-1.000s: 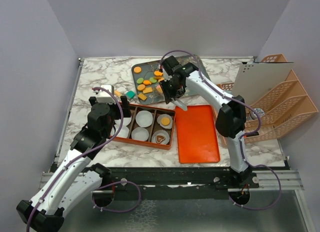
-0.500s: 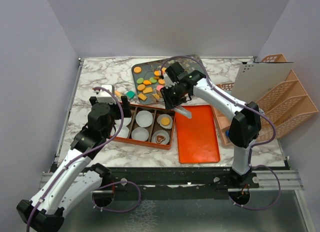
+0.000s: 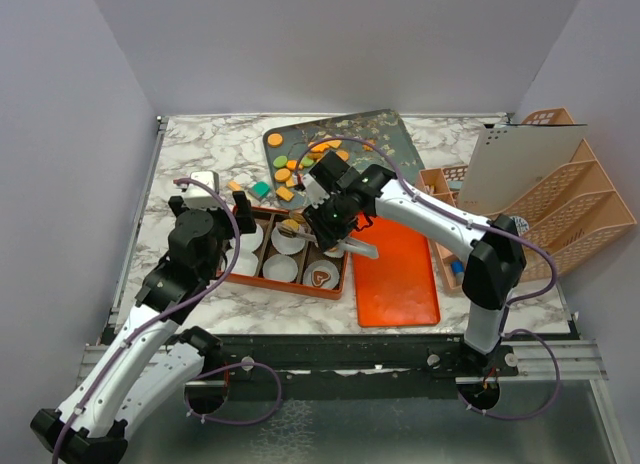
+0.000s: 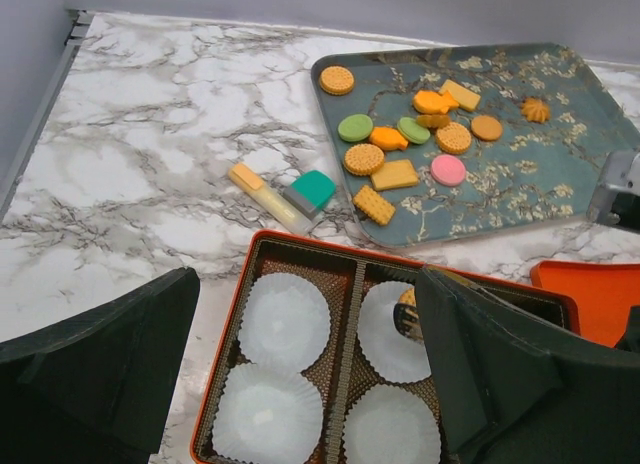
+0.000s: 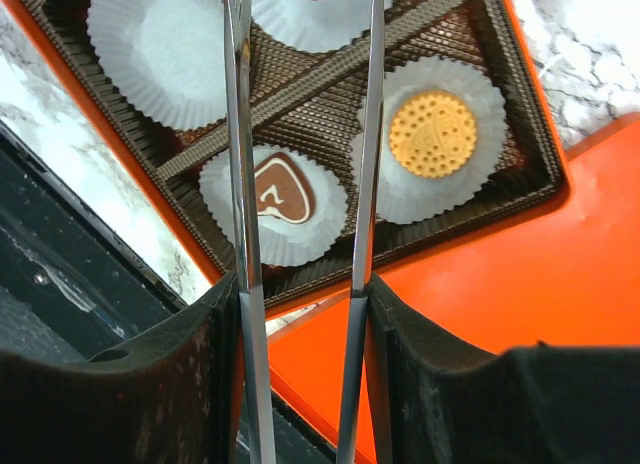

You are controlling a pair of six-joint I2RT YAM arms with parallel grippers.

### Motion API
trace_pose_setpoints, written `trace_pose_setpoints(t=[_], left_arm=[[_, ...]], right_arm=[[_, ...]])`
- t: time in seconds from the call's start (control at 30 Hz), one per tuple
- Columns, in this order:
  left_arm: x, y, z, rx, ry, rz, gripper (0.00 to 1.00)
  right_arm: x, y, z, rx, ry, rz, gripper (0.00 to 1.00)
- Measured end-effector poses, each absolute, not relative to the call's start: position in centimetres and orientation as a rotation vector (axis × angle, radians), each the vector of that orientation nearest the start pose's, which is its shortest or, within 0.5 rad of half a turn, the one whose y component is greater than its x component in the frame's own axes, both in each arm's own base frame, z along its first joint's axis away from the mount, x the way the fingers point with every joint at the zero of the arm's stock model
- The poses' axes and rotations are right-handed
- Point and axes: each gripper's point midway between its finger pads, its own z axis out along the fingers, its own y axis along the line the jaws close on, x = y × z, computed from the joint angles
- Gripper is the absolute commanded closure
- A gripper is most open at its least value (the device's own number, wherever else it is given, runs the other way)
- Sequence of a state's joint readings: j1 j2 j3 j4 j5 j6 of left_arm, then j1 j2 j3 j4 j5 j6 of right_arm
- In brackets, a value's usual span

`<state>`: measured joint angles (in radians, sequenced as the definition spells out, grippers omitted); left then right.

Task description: Pack the cookies

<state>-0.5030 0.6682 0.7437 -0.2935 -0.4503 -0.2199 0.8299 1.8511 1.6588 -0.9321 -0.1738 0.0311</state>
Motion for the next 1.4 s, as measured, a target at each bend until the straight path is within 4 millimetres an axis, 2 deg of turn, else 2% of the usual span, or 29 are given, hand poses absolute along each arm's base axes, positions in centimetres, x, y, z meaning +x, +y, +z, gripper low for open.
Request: trace_pose_setpoints(t=[0.2,0.47,0.6,0.87,1.1,1.23,1.4], left_arm=[[26.8,-6.1,27.3,-0.116,1.725,-0.103,0.01],[26.6,-5.7,27.6,-0.135,1.706,-0.099,0.01],[26.6,-5.7,27.5,-0.135,1.706,-0.098,0.01],[26.6,-5.7,27.6,-0.136,1.703,-0.1,0.01],[26.6,-5.7,27.7,-0.137,1.7,-0.101,0.01],[26.6,-5.7,27.7,-0.137,1.7,-0.102,0.01],[26.5,-5.8,27.8,-0.133,1.696,-0.11,0.01]], right_arm=[[24.3,33.7,13.3,-1.192,2.519,0.483,0.81],[24.2,33.9,10.6,-1.222,2.579,0.451,0.73],[24.4,34.1,10.1,-1.224,2.589,0.443,0.63],[24.9,34.5,10.4,-1.252,2.555,0.439,0.44],[25.1,34.5,10.5,-1.257,2.546,0.431,0.43],[25.1,34.6,10.6,-1.256,2.54,0.427,0.47],[25.4,34.4,11.9,-1.238,2.506,0.411,0.46]])
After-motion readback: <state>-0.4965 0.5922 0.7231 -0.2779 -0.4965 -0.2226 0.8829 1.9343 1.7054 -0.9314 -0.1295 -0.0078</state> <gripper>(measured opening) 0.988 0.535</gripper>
